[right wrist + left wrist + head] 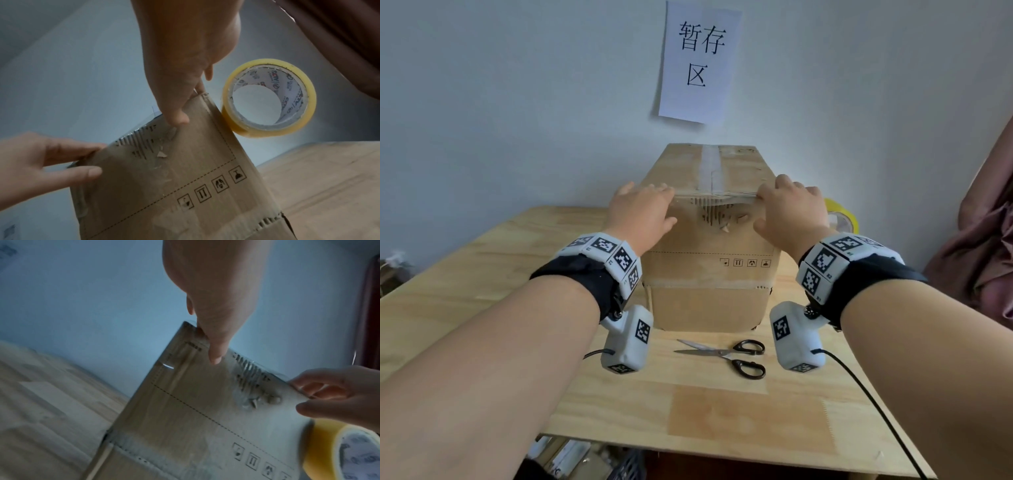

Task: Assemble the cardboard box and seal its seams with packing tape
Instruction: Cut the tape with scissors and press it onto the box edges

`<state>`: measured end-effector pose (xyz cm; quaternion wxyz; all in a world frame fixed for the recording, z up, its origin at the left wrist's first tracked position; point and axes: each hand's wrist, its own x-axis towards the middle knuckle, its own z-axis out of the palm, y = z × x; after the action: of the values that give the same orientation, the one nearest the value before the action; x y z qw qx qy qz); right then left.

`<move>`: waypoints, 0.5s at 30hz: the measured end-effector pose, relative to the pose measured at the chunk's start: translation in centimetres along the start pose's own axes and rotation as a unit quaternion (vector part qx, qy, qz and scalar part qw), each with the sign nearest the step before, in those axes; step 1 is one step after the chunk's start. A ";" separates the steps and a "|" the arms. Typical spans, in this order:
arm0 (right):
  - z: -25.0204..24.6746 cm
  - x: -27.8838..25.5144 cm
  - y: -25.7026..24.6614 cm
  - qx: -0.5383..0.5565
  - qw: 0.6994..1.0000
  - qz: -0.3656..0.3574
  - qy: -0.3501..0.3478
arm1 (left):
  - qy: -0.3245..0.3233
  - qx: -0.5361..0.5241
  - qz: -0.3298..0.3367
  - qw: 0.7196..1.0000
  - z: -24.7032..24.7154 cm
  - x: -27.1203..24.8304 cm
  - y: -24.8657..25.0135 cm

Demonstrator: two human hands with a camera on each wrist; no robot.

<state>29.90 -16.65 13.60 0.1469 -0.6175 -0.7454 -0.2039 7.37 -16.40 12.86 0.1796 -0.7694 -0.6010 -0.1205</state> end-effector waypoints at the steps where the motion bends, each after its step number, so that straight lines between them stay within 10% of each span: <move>1: 0.0 0.0 0.0 0.003 1.000 0.001 0.001 | 0.007 0.009 0.001 1.000 0.0 -0.1 0.0; 15: -1.1 0.9 2.7 0.061 0.995 -0.029 -0.071 | 0.065 0.039 0.070 0.995 1.2 3.3 3.1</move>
<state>32.31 -16.00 15.34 0.1252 -0.5984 -0.7826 -0.1177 11.19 -13.66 12.66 0.2558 -0.7925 -0.5372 -0.1337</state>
